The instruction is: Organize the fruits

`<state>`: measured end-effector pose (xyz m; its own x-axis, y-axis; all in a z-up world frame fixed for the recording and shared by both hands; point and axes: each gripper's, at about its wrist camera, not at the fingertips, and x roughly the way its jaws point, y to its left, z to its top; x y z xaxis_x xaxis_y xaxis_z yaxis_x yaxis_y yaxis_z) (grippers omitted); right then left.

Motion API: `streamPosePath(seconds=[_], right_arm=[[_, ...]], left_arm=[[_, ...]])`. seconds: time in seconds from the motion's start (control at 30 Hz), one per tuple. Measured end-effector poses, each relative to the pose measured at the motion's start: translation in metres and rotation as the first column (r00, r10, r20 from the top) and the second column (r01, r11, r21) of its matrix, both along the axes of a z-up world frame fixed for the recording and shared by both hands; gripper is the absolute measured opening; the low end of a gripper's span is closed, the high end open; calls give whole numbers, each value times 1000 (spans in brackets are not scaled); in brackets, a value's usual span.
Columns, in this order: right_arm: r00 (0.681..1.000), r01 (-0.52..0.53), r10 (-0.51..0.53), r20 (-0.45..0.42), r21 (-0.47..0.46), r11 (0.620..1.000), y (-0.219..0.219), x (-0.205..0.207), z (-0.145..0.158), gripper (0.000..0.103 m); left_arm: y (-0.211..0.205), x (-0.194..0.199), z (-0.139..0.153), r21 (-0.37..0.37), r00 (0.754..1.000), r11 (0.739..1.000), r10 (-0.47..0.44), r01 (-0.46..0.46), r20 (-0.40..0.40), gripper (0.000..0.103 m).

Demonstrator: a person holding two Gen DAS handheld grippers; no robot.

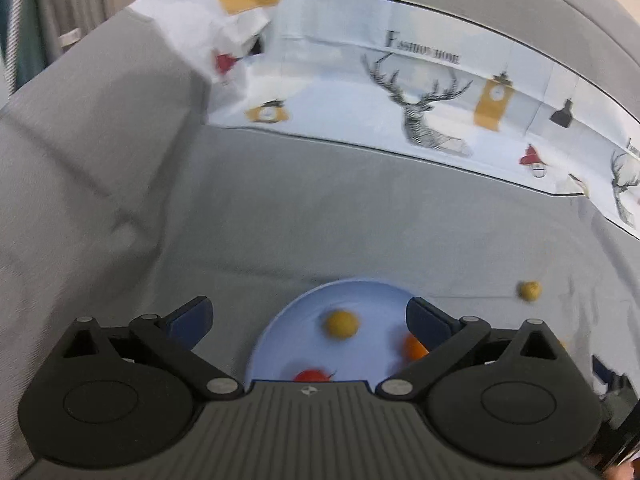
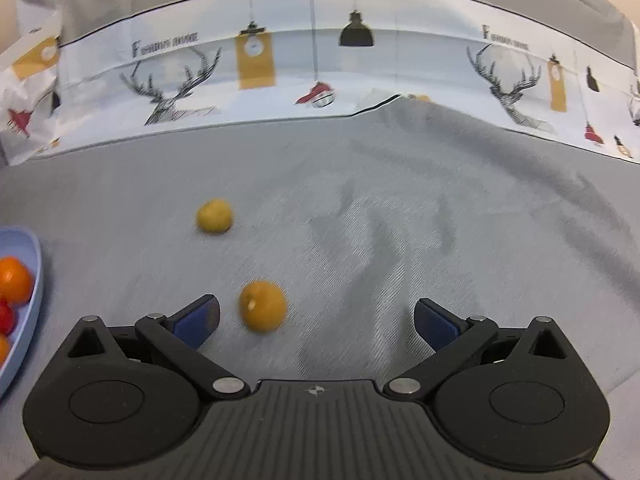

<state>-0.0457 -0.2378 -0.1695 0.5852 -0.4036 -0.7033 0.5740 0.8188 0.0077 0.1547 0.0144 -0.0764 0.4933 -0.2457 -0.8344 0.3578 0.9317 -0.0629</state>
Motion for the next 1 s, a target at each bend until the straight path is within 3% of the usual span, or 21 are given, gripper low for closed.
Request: streamPosePath(seconds=[0.17, 0.43, 0.63, 0.77, 0.83, 1.0], right_arm=[[998, -55, 53, -22, -67, 996, 12, 9, -3, 102], [1000, -11, 12, 23, -45, 999, -9, 13, -9, 103], [999, 3, -1, 44, -38, 999, -15, 15, -13, 103], [999, 3, -2, 49, -31, 1000, -16, 14, -14, 103], [999, 3, -2, 52, -30, 1000, -16, 14, -14, 103], [999, 2, -1, 52, -33, 999, -16, 14, -15, 103]], left_arm=[[-39, -6, -2, 19, 996, 996, -93, 93, 13, 103], [-67, 2, -13, 38, 992, 992, -124, 124, 15, 103], [-124, 46, -52, 107, 983, 978, -180, 182, -25, 103], [-150, 78, -84, 205, 981, 960, -190, 191, -23, 103], [-147, 96, -96, 266, 980, 943, -192, 200, -54, 103], [-77, 126, -99, 292, 994, 950, -107, 111, -27, 103]])
